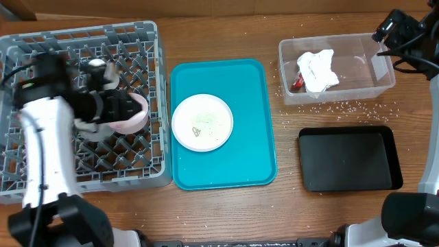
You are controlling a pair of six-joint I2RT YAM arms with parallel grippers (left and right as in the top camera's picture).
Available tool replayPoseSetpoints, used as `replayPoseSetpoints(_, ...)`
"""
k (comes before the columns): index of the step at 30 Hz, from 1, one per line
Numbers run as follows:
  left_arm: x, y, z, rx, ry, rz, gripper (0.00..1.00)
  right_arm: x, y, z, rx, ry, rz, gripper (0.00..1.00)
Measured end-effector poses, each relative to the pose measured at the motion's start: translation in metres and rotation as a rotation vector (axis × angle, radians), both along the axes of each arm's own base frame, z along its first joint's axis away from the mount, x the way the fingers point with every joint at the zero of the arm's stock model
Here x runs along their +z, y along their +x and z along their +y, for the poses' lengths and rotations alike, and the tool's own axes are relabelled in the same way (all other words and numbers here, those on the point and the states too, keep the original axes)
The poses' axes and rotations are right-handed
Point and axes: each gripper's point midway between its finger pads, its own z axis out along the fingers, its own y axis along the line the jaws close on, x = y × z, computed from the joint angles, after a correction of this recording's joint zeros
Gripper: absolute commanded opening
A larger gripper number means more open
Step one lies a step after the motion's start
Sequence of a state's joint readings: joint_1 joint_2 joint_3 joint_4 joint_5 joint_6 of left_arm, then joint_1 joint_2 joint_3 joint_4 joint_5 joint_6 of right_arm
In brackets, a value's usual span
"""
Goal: Sort waste into correct bins and load items into the dishwasher
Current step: 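Open the left gripper and withdraw it from the pink bowl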
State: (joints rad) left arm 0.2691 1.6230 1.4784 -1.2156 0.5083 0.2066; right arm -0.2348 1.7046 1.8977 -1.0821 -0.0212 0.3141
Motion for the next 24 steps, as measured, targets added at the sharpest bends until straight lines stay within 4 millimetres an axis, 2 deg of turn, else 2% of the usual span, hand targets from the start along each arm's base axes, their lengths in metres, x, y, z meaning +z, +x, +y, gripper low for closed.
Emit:
replayPoseSetpoints(4, -0.013, 0.007, -0.012, 0.026, 0.215, 0.043, 0.70, 0.000, 0.000, 0.000, 0.000, 0.000, 0.000, 1.00)
replayPoseSetpoints(8, -0.017, 0.009, -0.014, 0.053, 0.346, 0.053, 0.62, 0.000, 0.000, 0.000, 0.000, 0.000, 0.000, 1.00)
replayPoseSetpoints(10, -0.018, 0.008, -0.016, 0.055, 0.382, 0.058, 0.58, 0.000, 0.000, 0.000, 0.000, 0.000, -0.001, 1.00)
replayPoseSetpoints(13, -0.022, 0.008, -0.020, 0.049, 0.424, 0.069, 0.56, 0.000, 0.000, 0.000, 0.001, 0.000, 0.000, 1.00)
replayPoseSetpoints(19, -0.046, 0.011, -0.023, 0.031, 0.482, 0.136, 0.50, 0.000, 0.000, 0.000, 0.001, 0.000, 0.000, 1.00)
replayPoseSetpoints(22, -0.059, 0.011, -0.022, 0.021, 0.498, 0.172, 0.43, 0.000, 0.000, 0.000, 0.000, 0.000, 0.000, 1.00)
replayPoseSetpoints(24, -0.065, 0.012, -0.021, 0.028, 0.506, 0.190, 0.34, 0.000, 0.000, 0.000, -0.001, 0.000, 0.000, 1.00)
